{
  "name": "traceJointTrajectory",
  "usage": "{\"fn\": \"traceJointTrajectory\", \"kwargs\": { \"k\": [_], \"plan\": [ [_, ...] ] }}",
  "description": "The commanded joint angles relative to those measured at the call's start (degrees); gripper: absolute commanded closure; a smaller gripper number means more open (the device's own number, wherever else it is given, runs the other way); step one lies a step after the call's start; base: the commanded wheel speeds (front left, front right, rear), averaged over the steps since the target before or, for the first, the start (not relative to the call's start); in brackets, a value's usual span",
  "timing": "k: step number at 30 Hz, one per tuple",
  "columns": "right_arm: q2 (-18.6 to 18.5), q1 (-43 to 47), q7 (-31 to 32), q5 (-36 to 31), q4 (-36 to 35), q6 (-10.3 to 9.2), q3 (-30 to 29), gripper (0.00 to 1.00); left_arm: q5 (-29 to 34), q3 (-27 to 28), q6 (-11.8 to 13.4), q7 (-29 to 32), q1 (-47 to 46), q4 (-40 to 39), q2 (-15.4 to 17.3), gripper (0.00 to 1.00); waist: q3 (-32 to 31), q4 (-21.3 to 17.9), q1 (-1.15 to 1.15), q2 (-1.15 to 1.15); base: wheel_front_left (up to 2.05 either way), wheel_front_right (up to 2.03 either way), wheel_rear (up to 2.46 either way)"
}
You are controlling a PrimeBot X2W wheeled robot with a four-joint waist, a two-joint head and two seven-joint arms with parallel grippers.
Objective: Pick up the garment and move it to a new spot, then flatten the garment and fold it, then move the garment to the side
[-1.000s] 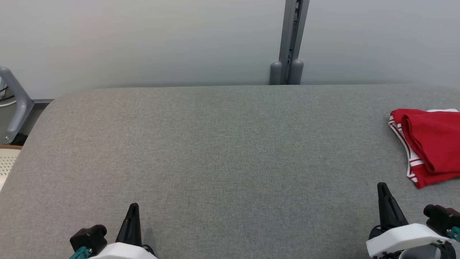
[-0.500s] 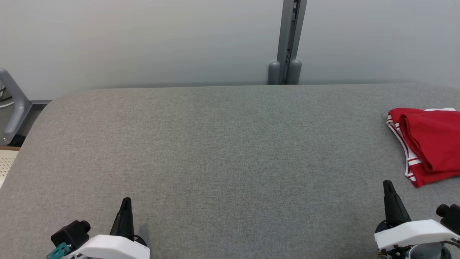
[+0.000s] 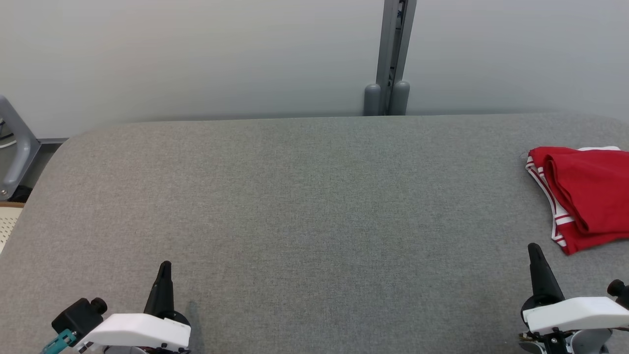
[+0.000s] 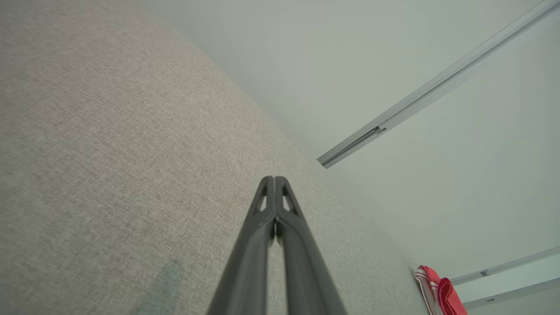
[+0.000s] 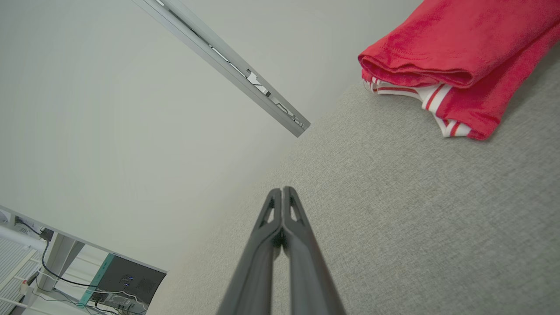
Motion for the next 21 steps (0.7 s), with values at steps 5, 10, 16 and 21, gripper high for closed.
{"fn": "traceJointTrajectory", "kwargs": {
  "k": [5, 10, 16, 21],
  "plan": [
    [-0.6, -1.47, 1.14, 4.04, -1.11, 0.02, -0.5, 1.0, -3.84, 1.06, -0.88, 0.93, -2.05, -1.06, 0.29, 1.0, 0.0, -0.11, 0.0, 0.0, 0.0, 0.0, 0.0],
    [-0.65, -1.54, 2.04, 7.39, -1.41, 0.02, -0.76, 1.0, -7.05, 1.74, -1.44, 1.81, -2.24, -1.28, 0.31, 1.0, 0.0, -0.24, 0.0, 0.0, 0.0, 0.0, 0.0],
    [-0.7, -1.61, 3.03, 11.18, -1.72, 0.02, -1.02, 1.0, -10.7, 2.51, -2.11, 2.82, -2.59, -1.53, 0.33, 1.0, -0.01, -0.4, 0.0, 0.0, 0.0, 0.0, 0.0],
    [-0.73, -1.7, 3.84, 14.22, -1.98, 0.02, -1.23, 1.0, -13.56, 3.11, -2.62, 3.64, -2.89, -1.73, 0.35, 1.0, -0.01, -0.52, 0.0, 0.0, 0.0, 0.0, 0.0]
  ]
}}
